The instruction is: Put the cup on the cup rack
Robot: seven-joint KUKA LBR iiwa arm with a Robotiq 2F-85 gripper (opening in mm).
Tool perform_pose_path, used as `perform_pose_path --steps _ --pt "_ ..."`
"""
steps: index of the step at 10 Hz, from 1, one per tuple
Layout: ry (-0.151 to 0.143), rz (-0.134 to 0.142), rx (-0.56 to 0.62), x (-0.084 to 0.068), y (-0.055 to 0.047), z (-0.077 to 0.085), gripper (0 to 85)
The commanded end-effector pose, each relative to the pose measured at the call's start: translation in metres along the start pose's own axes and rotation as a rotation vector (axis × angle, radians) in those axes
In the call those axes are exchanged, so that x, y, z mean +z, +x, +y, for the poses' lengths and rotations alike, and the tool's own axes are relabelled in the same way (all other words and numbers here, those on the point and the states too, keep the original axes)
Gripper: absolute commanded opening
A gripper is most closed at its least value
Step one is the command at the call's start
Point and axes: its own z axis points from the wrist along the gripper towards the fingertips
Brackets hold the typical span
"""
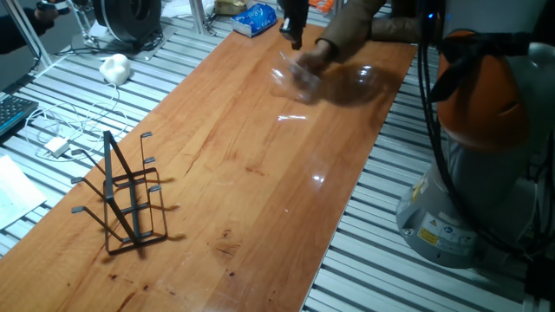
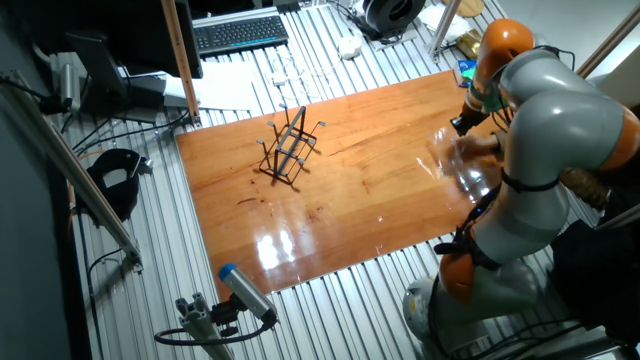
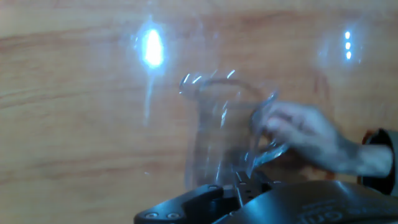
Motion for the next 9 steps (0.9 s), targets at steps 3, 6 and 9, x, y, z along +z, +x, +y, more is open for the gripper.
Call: perform_pose_path --steps 3,6,9 --pt "-0.022 0.002 -0.051 0.004 -0.033 -0.034 17.0" --pt "-0.026 0.017 -0.079 -0.01 -0.066 -0.054 17.0" --pt "-0.012 0.011 -0.07 -0.014 -0.084 -0.05 17.0"
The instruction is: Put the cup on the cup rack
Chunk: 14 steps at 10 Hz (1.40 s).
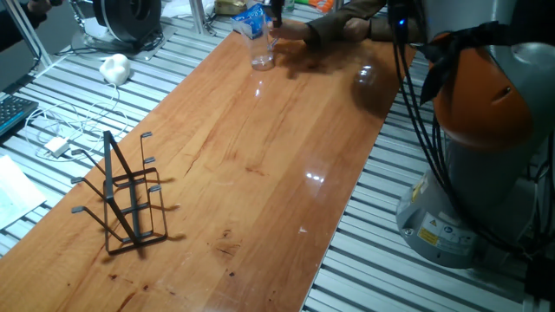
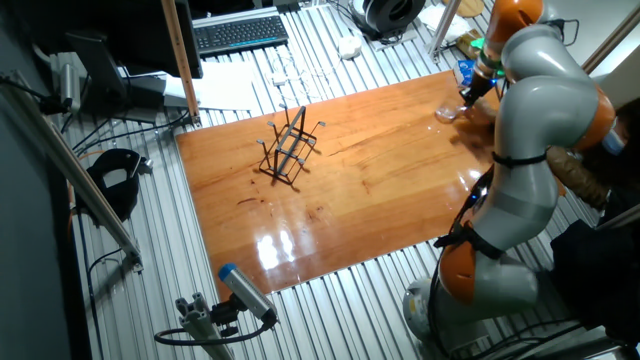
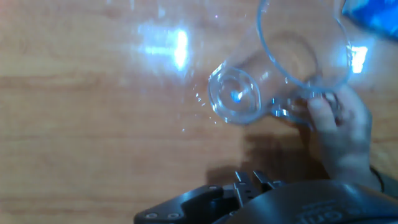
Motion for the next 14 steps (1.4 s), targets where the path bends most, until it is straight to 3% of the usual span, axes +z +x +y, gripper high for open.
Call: perform_pose_path --steps 1,2,4,5,8,11,14 --pt "0.003 -0.002 0.007 -0.003 -0.003 0.003 17.0" --pt "0.01 -0.004 0.012 -0.005 -0.005 0.007 34.0" --pt "0.0 0.013 0.038 -0.009 -0.009 0.016 34.0" --pt "-0.001 0.026 0.056 -0.011 -0.012 0.024 17.0" --pt "-0.001 0.046 0.112 -0.013 -0.008 0.052 17.0" --pt "0.008 0.05 0.196 -0.013 0.01 0.095 17.0" --pt "0.023 0.047 0.276 -0.01 0.04 0.139 17.0"
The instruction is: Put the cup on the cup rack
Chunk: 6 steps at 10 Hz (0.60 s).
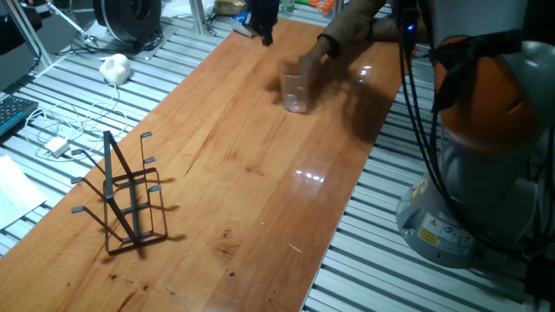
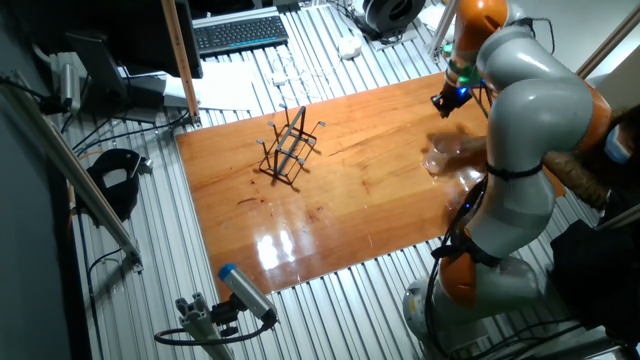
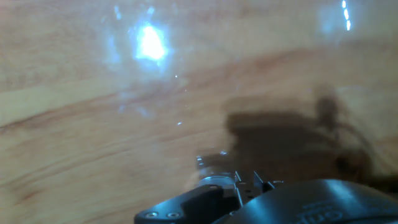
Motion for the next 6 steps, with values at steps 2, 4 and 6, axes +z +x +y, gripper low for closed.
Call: perform_pose_path --steps 2,4,6 --pt "0.011 -0.015 0.024 0.004 0.044 0.033 17.0" --pt "0.031 -0.03 0.017 0.007 0.064 0.031 34.0" --pt "0.038 -0.057 -0.026 0.014 0.072 0.013 34.0"
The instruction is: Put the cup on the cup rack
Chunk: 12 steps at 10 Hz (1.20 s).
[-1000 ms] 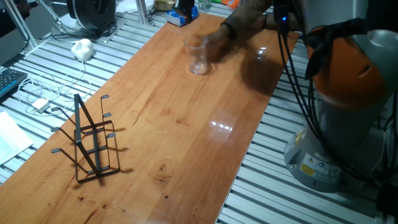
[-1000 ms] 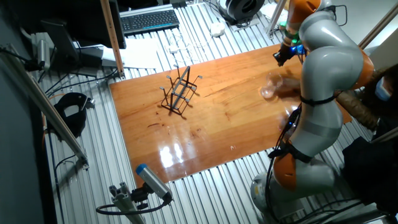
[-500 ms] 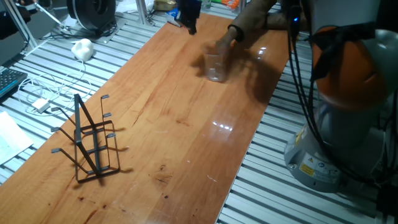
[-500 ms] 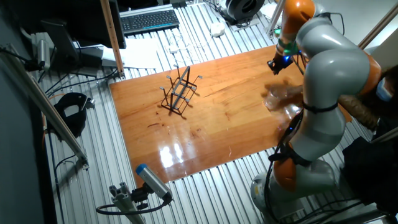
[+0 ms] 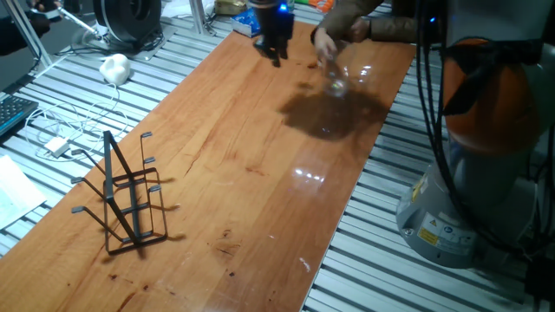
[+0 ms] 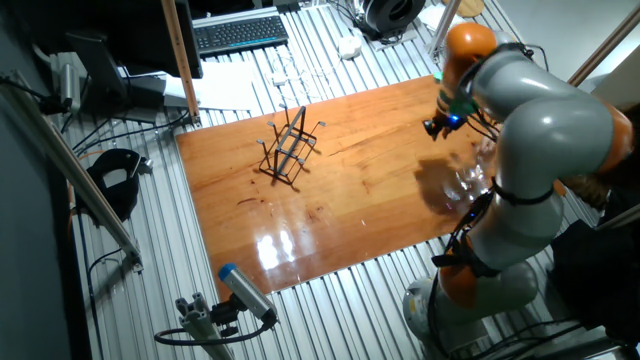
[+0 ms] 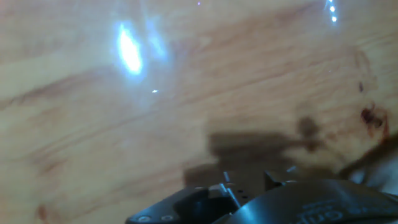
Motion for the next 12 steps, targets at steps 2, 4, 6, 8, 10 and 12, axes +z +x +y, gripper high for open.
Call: perform_pose_path --steps 2,4,6,8,10,12 --pt "-0.027 -0.03 -0.055 0.015 0.005 -0.037 34.0" --pt "-0.063 -0.04 -0.11 0.025 -0.008 -0.07 34.0" --pt "-0.074 -0.031 -0.147 0.022 -0.028 -0.092 34.0" --pt "-0.085 -0.028 -0.191 0.023 -0.055 -0.115 34.0" --pt "-0.097 -0.011 -0.21 0.021 -0.082 -0.125 34.0" --pt "-0.081 -0.001 -0.212 0.012 -0.104 -0.126 34.0"
